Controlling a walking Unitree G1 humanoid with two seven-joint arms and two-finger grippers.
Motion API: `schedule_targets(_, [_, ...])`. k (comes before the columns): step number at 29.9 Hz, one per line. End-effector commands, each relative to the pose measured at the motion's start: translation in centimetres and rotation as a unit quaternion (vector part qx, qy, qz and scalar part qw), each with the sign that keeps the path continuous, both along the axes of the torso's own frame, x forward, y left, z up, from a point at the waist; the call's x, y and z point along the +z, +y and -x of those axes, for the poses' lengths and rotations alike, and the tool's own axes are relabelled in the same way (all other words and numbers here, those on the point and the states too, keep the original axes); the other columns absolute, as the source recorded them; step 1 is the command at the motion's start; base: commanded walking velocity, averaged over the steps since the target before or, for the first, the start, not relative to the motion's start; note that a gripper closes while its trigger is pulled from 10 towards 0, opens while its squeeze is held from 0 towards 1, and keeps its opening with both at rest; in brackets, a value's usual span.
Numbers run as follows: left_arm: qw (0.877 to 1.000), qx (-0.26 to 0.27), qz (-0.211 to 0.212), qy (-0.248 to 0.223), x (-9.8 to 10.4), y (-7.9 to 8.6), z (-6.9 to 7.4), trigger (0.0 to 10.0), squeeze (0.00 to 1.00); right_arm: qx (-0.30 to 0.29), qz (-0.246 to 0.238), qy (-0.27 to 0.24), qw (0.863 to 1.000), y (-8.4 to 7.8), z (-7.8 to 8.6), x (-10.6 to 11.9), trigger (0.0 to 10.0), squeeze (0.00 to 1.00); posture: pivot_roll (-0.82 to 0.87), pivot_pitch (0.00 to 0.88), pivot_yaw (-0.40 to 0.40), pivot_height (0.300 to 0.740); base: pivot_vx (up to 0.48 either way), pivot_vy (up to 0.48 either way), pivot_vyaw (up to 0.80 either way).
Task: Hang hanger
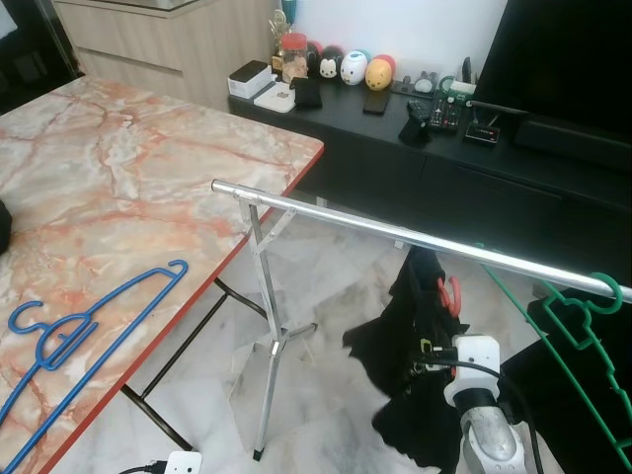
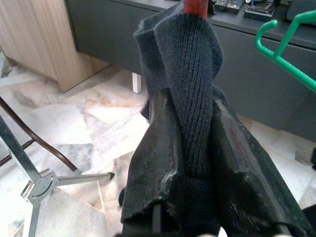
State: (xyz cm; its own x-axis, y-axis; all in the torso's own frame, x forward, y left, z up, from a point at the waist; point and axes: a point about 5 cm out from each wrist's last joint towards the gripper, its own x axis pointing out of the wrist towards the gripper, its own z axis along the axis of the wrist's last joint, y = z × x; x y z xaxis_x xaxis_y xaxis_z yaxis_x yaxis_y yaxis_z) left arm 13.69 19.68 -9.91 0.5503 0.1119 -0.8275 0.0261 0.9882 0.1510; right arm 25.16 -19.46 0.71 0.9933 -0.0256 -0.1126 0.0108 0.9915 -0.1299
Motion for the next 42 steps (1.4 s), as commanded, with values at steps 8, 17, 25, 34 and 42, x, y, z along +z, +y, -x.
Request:
schedule_targets(8, [1.000,-0.006,0.017,0.017,-0.5,-0.8,0.9,10.0,0.00,-0.003,-0.007,-0.021,1.000,0.5,-1.7,1.3,10.0,0.00,-0.02,0.061,-0.017,0.740,-0.277,0.000,0.00])
schedule_targets(17, [1.000,-0.002,0.019,0.018,-0.5,-0.9,1.0,10.0,0.00,0.001,-0.004,-0.013,1.000,0.5,-1.7,1.2,10.0,0.00,-0.02,0.075,-0.020,0.740,-0.302,0.000,0.00])
schedule_targets(25, [1.000,-0.002,0.019,0.019,-0.5,-0.9,0.9,10.0,0.00,0.008,-0.003,-0.007,1.000,0.8,-1.8,1.1,10.0,0.00,-0.02,0.078,-0.022,0.740,-0.307,0.000,0.00])
schedule_targets(34, [1.000,-0.001,0.021,0.023,-0.5,-1.0,1.0,10.0,0.00,0.010,-0.002,-0.003,1.000,0.8,-1.8,1.0,10.0,0.00,-0.02,0.081,-0.021,0.740,-0.305,0.000,0.00])
schedule_targets(42, [0.999,-0.002,0.023,0.024,-0.6,-1.1,1.0,10.0,0.00,0.009,0.000,0.001,1.000,0.7,-1.9,0.9,10.0,0.00,-0.02,0.083,-0.023,0.740,-0.308,0.000,0.00])
